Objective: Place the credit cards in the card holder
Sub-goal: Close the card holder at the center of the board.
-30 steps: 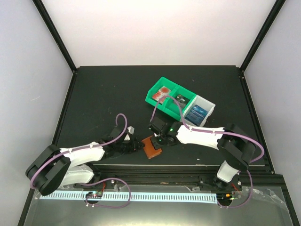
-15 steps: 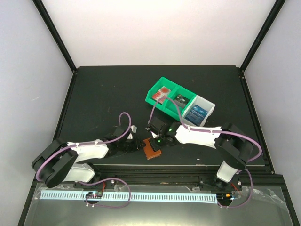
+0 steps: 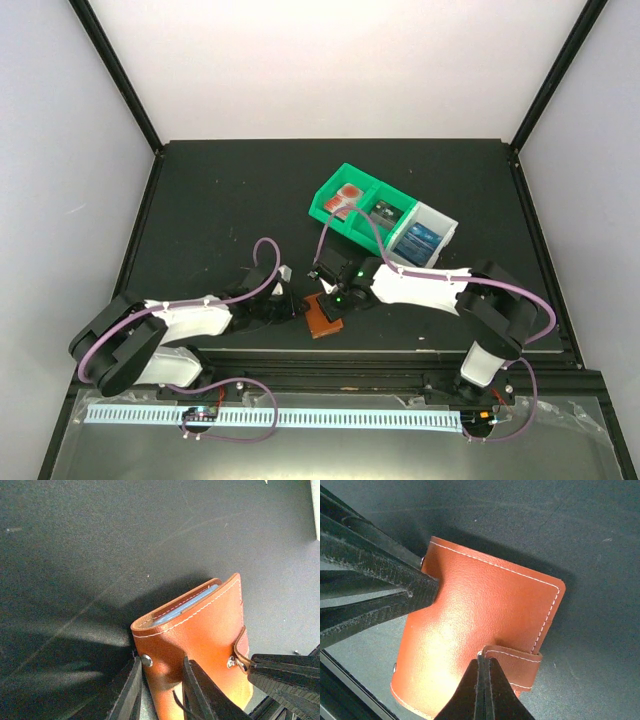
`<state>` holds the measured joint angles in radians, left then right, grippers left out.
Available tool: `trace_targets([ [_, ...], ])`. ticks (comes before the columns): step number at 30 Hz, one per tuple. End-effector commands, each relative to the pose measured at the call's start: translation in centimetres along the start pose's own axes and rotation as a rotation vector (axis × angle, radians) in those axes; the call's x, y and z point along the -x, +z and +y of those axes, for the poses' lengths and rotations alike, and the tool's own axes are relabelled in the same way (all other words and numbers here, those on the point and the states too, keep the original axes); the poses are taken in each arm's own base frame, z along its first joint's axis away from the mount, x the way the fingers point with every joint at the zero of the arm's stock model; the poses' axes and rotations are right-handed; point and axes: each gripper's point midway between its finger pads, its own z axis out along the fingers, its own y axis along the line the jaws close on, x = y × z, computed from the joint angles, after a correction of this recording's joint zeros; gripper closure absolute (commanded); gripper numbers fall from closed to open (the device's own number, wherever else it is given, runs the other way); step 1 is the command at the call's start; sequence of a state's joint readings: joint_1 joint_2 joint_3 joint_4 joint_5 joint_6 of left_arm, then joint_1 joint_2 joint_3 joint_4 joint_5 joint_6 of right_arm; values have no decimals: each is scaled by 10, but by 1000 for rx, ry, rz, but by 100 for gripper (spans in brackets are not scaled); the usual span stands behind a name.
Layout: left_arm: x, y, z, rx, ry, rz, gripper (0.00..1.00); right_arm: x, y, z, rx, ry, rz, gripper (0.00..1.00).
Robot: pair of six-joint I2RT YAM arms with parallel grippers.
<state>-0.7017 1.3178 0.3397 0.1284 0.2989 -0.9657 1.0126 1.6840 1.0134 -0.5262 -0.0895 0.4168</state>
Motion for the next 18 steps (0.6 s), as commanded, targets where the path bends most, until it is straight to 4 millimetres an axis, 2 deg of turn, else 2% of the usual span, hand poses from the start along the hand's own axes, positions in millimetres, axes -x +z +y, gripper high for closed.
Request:
trace_targets([
  [1,-1,4,15,75,-11,2,76,3,-3,3,11,-22,4,99],
  [10,-2,4,16,79,-12,3,77,-1,10,10,56,-22,38,99],
  [18,-2,4,16,77,-13,5,78,-5,17,8,47,-3,61,99],
])
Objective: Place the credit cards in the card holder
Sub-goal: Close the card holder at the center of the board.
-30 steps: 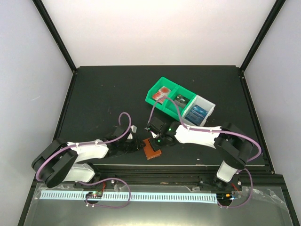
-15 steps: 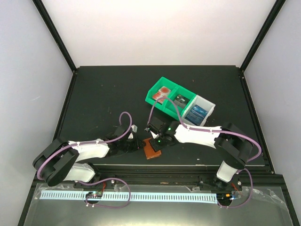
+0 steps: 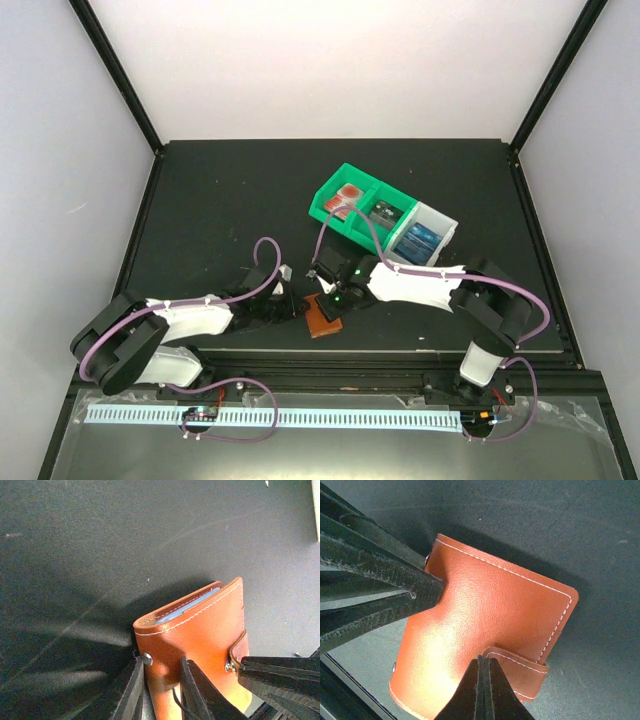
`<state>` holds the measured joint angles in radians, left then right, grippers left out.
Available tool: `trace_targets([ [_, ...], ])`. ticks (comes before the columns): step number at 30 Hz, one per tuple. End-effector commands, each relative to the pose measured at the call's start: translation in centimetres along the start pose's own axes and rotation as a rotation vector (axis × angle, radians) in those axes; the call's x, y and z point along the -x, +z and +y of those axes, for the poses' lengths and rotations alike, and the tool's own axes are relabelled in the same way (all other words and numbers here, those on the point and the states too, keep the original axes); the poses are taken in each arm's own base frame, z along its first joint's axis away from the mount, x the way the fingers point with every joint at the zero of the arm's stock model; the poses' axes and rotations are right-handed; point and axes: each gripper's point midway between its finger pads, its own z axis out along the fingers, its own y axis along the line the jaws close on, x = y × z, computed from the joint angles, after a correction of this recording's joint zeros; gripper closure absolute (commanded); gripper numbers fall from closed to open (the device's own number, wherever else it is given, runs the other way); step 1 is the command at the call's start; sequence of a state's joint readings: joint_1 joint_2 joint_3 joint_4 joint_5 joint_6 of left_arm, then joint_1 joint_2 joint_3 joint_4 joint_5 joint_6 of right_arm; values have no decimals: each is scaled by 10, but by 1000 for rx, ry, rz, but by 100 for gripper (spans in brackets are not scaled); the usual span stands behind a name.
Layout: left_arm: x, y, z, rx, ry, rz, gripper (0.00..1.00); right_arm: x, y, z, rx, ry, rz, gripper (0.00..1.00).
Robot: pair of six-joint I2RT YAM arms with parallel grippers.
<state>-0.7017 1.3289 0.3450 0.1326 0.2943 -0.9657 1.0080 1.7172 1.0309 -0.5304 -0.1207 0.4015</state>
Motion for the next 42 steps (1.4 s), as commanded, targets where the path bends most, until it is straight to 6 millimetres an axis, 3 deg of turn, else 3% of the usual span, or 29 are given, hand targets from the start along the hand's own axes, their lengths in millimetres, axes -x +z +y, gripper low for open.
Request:
trace_targets([
  [1,-4,3,16,73,-13,8,78,-5,12,4,24,8,38,99],
  [14,-5,3,19,80,-16,5,79,-30,34,5,18,27,150,99],
  [24,-4,3,20,83,-20,3,80,-51,56,-10,-37,90,212,99],
  [29,-7,3,25,86,-34,1,80,-53,63,-20,-94,122,222,99],
  [42,-12,4,30,86,-46,9,82,-66,84,-24,-146,142,282,99],
])
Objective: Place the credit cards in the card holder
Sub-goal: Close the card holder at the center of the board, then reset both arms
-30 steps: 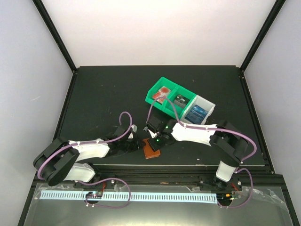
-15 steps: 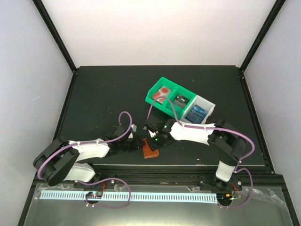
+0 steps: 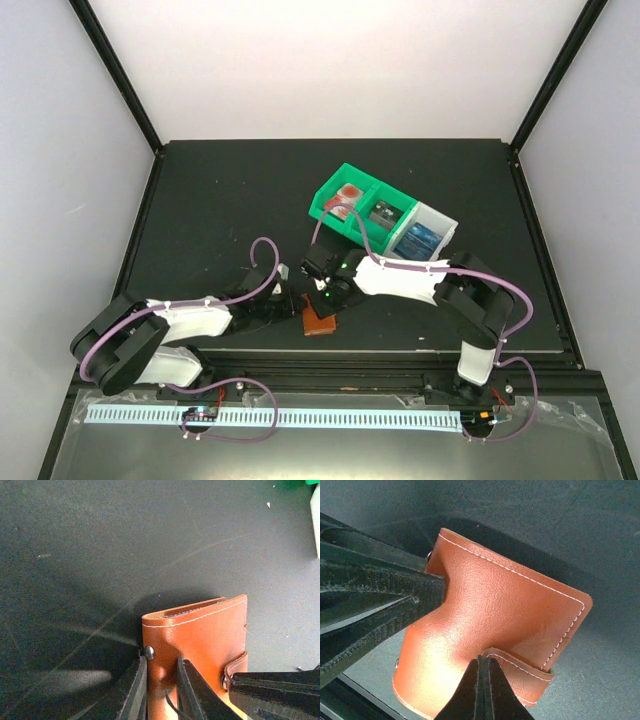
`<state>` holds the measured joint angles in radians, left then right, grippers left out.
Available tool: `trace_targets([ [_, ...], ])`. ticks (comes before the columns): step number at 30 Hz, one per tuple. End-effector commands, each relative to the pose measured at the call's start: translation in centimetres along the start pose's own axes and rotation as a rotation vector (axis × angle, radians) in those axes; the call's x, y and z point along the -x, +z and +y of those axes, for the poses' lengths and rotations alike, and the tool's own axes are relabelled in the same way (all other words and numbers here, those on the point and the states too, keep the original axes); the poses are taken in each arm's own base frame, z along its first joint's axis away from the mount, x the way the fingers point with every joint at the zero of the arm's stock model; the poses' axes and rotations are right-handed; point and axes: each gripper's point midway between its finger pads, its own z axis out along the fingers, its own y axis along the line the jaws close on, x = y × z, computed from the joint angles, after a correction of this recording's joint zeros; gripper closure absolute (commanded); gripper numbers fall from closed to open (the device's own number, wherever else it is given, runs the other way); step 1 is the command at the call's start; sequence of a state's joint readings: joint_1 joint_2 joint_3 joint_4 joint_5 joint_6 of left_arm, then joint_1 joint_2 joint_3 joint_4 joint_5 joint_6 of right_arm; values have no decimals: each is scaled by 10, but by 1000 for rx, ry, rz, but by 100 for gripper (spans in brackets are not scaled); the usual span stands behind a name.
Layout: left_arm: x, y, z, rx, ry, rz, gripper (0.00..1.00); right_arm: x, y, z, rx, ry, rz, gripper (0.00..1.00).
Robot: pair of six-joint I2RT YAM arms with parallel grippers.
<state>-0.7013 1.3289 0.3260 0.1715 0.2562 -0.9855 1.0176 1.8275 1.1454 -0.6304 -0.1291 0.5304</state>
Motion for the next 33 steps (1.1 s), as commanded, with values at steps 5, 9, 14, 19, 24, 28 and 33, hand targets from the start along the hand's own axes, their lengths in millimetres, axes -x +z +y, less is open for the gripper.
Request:
trace_targets([
  [5,-15,1,22,69,-20,47,82,-41,60,-22,-95,17,118,99],
  [9,-2,-10,10,65,12,-6,76,-4,13,-7,-57,27,-54,84],
  [14,24,-38,-8,77,69,-115,57,29,-54,-10,-30,89,-261,66],
  [19,46,-81,-21,90,129,-247,41,32,-113,-40,-132,133,-433,55],
  [24,62,-134,-37,75,206,-396,18,18,-180,-94,-351,191,-617,42],
  [28,71,-183,-53,49,293,-526,1,-4,-233,-125,-435,243,-771,28],
  [33,77,-252,-78,-18,363,-678,1,-41,-287,-154,-462,339,-918,14],
])
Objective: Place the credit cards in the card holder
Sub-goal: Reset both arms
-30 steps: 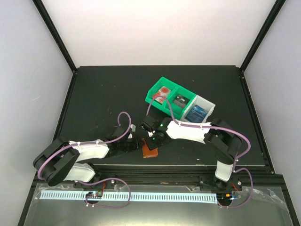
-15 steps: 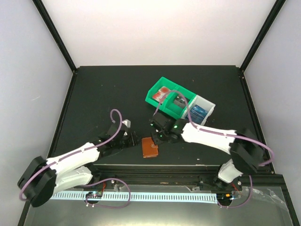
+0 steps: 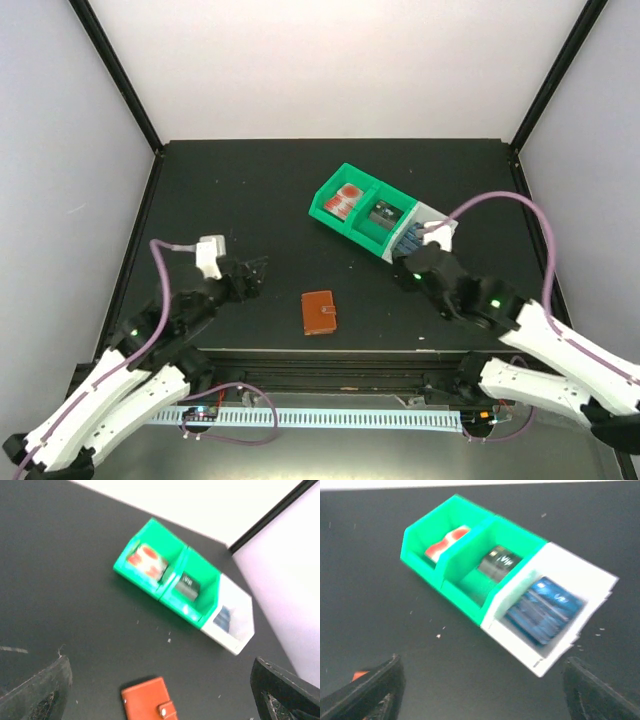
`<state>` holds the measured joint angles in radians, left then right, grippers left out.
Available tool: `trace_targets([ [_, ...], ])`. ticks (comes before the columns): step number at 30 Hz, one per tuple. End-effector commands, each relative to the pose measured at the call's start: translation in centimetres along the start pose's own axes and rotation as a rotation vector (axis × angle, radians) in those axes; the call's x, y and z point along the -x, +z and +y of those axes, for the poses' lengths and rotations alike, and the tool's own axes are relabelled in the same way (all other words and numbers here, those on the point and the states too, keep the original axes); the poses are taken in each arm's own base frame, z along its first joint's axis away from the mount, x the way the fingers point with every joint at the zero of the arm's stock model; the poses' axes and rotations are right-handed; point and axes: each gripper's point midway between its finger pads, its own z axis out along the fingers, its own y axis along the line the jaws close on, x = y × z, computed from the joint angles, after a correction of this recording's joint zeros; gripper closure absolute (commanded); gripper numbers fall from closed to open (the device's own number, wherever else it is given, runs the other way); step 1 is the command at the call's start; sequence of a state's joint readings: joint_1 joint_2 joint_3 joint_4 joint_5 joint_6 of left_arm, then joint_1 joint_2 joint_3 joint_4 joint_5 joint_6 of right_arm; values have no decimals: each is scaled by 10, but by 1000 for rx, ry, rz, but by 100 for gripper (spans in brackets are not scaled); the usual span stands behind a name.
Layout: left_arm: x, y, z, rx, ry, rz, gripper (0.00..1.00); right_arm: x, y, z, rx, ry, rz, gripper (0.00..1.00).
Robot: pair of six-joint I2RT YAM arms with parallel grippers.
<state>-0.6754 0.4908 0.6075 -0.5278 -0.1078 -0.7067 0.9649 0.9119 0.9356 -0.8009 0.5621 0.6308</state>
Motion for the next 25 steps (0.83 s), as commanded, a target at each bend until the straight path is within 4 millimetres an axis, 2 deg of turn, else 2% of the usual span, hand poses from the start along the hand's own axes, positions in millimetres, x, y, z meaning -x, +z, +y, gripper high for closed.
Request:
trace_targets([
  [1,39,-48,-1,39,101,-137,1,16,-40,-61,-153,60,-143,11],
  [8,71,-101,5,74,150,-295,1,27,-97,-110,-139,177,-303,7],
  [13,85,-135,11,99,168,-381,1,31,-127,-139,-150,251,-380,5],
  [20,90,-163,25,140,169,-442,1,30,-136,-148,-144,278,-400,0],
  [25,81,-157,27,142,165,-406,1,30,-130,-143,-153,261,-383,0],
])
